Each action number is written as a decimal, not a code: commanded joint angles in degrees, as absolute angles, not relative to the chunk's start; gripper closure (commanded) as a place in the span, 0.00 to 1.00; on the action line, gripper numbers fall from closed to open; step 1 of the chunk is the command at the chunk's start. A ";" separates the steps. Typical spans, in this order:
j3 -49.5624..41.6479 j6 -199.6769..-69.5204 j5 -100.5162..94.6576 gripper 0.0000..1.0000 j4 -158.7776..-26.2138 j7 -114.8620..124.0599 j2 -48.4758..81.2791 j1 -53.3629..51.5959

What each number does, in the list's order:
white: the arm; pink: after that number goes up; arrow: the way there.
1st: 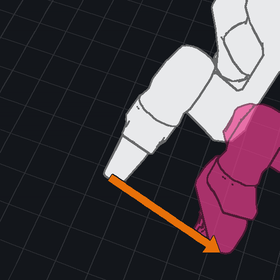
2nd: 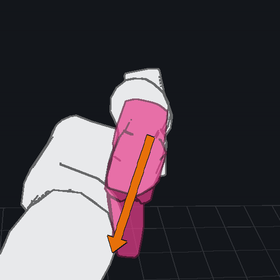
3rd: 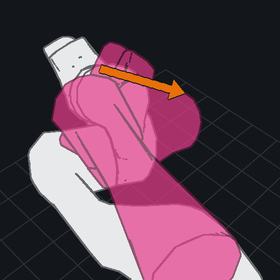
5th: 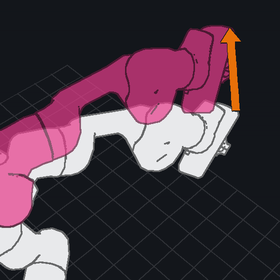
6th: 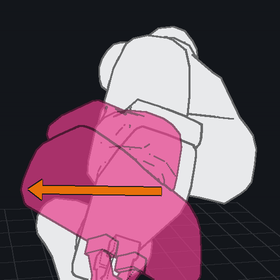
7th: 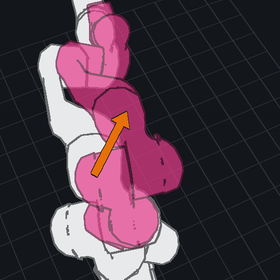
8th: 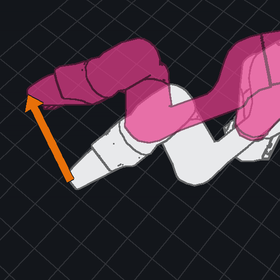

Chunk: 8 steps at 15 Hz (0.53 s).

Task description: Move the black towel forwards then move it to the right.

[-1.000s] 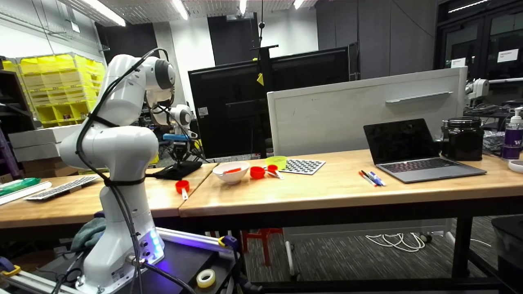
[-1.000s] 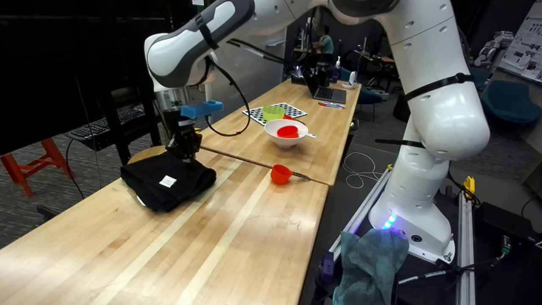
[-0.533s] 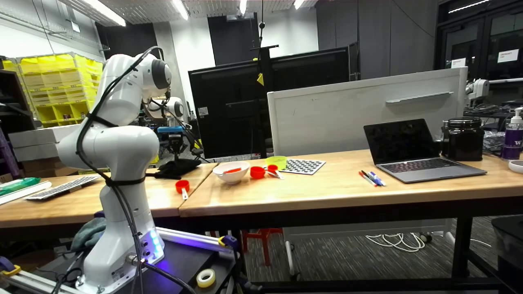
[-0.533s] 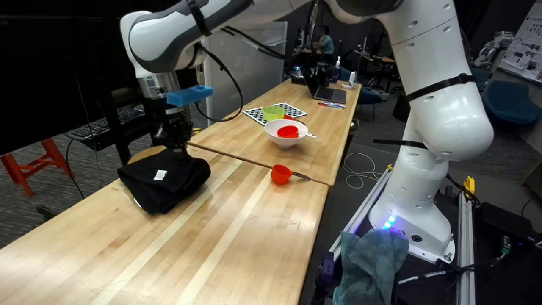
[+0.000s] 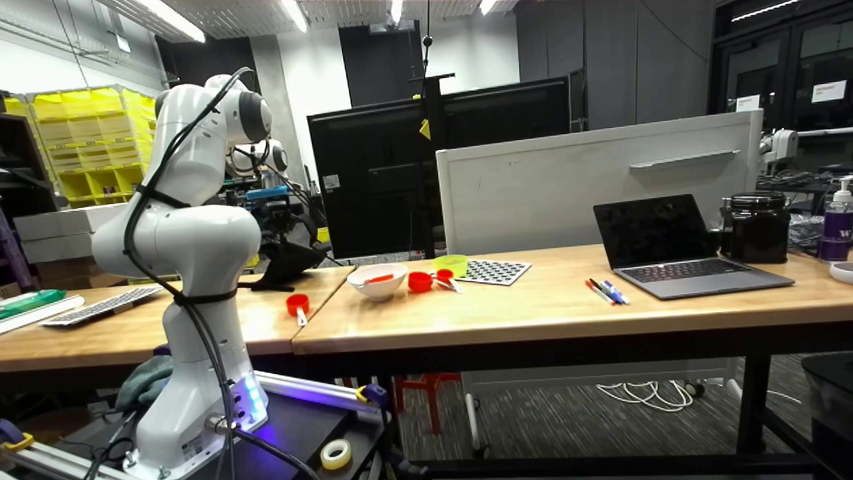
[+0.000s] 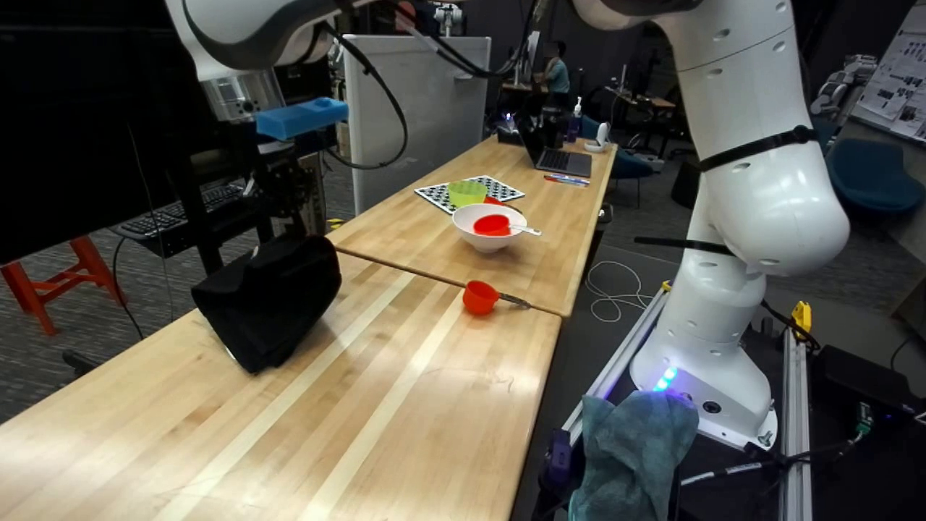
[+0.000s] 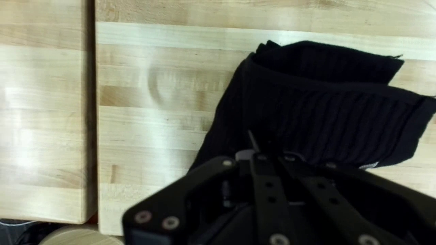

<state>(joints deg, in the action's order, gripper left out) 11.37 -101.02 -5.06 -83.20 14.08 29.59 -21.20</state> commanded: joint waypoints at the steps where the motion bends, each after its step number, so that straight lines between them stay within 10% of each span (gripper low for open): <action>1: 10.24 -95.98 -7.15 1.00 -80.21 17.04 27.08 -23.05; 8: 11.06 -93.53 -7.53 1.00 -80.53 29.93 22.14 -27.21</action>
